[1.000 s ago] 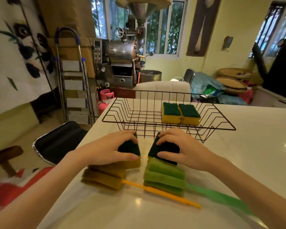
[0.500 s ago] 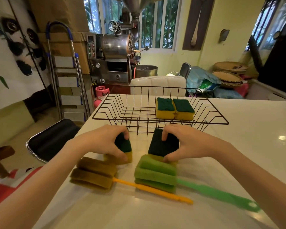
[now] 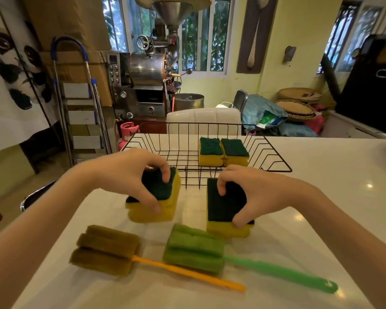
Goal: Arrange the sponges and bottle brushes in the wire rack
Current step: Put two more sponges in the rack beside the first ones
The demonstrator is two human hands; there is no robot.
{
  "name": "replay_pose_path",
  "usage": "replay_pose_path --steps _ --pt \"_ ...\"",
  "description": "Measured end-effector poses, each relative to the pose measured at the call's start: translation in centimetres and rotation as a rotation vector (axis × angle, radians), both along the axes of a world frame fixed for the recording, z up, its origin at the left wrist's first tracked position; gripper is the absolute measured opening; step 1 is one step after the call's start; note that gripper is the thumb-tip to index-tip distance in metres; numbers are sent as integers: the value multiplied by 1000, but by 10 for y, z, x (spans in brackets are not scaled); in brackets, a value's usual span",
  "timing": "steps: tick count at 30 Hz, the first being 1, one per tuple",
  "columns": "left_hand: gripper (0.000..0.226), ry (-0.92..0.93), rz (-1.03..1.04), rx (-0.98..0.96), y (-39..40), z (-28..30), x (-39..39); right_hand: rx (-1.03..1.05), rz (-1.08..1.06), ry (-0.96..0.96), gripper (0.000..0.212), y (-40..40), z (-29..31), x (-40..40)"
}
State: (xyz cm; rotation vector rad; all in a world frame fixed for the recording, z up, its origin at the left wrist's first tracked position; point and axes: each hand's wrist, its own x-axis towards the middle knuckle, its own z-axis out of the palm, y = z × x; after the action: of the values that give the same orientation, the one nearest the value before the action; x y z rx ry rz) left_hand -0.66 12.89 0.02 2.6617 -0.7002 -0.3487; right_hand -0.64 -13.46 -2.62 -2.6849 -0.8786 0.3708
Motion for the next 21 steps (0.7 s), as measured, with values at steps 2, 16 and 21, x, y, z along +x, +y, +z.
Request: replay_pose_path --steps 2,16,21 --pt "42 -29 -11 -59 -1 13 1 58 12 -5 48 -6 8 -2" --pt "45 -269 40 -191 -13 30 51 611 -96 -128 52 -29 22 2" --pt "48 -318 52 -130 -10 16 84 809 -160 -217 58 -27 9 20"
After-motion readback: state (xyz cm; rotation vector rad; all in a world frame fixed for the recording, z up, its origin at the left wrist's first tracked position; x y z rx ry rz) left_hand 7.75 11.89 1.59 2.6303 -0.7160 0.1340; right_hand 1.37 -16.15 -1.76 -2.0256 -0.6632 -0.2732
